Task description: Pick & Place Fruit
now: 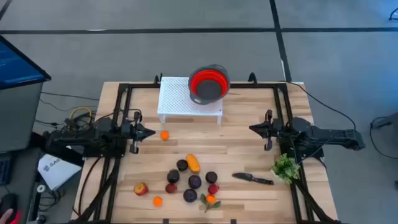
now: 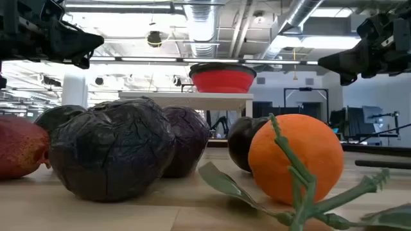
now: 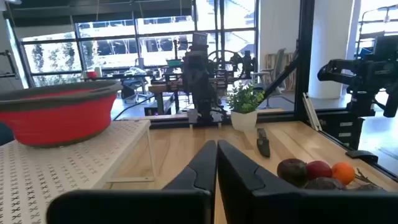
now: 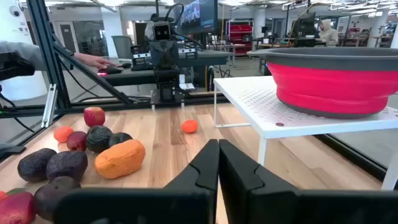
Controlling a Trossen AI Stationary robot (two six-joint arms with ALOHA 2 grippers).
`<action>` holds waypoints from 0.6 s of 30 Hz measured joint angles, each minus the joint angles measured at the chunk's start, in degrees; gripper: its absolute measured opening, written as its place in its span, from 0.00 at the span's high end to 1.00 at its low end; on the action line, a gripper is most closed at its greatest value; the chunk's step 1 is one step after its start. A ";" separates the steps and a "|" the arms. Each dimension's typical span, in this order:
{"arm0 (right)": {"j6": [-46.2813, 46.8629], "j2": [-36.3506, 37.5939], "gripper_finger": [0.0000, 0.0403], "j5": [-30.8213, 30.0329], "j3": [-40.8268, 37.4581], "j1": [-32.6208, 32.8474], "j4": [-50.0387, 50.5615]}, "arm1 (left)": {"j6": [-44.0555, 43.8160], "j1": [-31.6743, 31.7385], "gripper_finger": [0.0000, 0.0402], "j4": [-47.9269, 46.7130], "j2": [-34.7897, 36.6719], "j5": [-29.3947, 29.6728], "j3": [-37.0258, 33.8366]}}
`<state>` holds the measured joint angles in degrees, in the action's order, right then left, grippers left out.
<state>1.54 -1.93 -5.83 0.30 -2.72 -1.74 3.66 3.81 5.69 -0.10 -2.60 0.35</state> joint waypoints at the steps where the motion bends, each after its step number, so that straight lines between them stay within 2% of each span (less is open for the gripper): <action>1: 0.01 0.01 0.99 0.01 0.00 0.00 0.00 | 0.00 0.00 0.98 0.00 0.00 0.00 0.00; 18: 0.00 0.00 0.99 0.00 0.00 0.00 -0.01 | 0.00 0.01 0.98 0.82 0.00 -0.01 0.00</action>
<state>1.54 -1.93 -5.83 0.30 -2.72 -1.75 3.66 3.83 6.52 -0.10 -2.61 0.35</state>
